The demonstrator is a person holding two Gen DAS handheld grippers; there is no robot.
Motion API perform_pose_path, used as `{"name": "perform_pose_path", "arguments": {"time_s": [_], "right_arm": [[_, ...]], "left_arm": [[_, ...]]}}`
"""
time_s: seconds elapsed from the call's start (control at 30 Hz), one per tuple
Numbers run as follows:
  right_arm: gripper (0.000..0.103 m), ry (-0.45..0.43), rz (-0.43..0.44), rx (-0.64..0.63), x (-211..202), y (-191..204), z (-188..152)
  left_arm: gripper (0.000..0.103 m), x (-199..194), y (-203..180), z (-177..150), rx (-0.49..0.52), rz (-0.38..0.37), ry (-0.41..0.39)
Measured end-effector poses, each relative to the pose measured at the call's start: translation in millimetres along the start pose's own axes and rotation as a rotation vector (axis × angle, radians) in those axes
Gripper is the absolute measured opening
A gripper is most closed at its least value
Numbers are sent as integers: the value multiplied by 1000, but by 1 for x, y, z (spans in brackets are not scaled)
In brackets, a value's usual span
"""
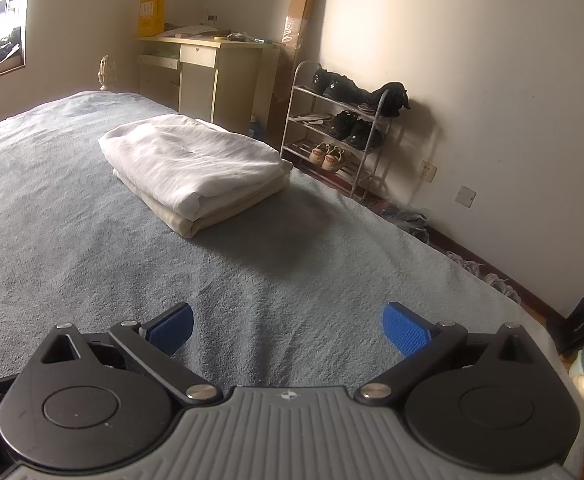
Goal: Fold clothes
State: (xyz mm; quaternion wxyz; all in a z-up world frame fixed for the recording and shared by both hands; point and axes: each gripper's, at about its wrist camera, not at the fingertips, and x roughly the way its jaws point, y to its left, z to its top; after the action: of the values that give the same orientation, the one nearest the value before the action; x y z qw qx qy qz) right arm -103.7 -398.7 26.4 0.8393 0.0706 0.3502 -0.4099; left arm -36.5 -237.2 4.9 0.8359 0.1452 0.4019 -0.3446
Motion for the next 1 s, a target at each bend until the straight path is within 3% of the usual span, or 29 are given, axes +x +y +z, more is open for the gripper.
{"name": "perform_pose_path", "arguments": {"time_s": [1.0], "right_arm": [[103,1,-5,2,-2,-1,-1]], "left_arm": [[103,-3,-2,0,1,4,2]]}}
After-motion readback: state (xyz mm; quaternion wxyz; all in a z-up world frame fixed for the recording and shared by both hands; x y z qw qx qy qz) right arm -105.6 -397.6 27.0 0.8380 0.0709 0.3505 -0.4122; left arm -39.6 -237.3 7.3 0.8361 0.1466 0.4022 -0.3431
